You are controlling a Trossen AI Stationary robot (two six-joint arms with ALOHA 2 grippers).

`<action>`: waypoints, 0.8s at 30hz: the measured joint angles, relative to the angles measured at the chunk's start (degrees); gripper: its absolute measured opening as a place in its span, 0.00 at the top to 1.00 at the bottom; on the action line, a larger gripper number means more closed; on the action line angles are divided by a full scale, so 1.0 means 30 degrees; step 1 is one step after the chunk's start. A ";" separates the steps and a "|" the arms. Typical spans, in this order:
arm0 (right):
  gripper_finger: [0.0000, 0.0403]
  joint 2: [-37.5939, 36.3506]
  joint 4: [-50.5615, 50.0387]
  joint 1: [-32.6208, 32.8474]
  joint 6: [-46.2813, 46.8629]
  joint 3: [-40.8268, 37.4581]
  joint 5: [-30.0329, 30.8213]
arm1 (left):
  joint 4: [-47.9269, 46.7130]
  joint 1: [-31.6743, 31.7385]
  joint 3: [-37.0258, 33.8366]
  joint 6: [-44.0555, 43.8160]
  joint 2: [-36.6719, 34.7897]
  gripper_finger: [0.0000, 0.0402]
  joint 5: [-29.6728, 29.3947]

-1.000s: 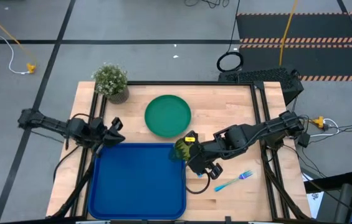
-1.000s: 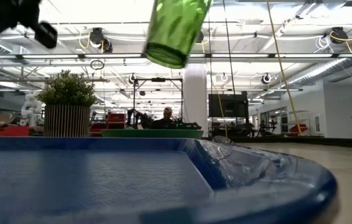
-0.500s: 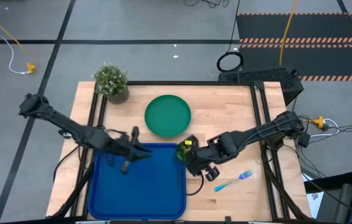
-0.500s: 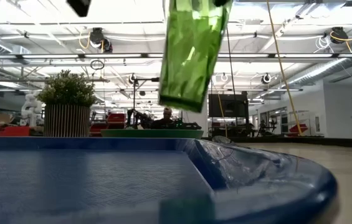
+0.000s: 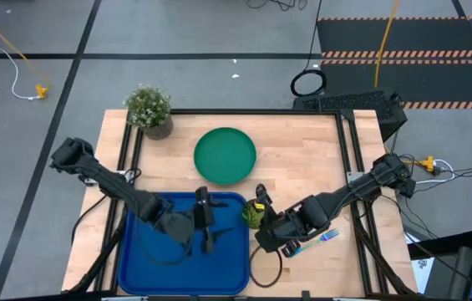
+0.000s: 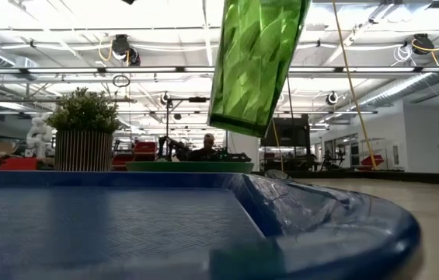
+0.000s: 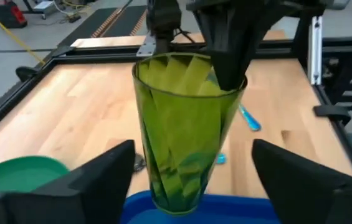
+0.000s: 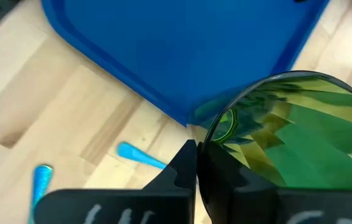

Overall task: Pick and place plate/cup/fork/spoon on tray
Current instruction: Put the green glass on the dark blue tray

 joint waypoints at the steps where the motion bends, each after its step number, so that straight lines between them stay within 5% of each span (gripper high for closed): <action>1: 0.99 -0.0088 0.0003 0.0156 0.0138 -0.0010 -0.0033 | 0.0020 -0.0150 0.0104 -0.0250 0.0142 0.14 -0.0030; 8: 0.99 -0.0982 0.0556 0.1354 0.1085 -0.0010 0.1941 | -0.0056 -0.1002 0.0115 -0.3046 0.0864 0.04 -0.0030; 24: 0.99 -0.1109 0.2354 0.2351 0.1180 -0.0010 0.2916 | 0.2012 -0.1291 0.0093 -0.4122 0.3903 0.03 -0.2301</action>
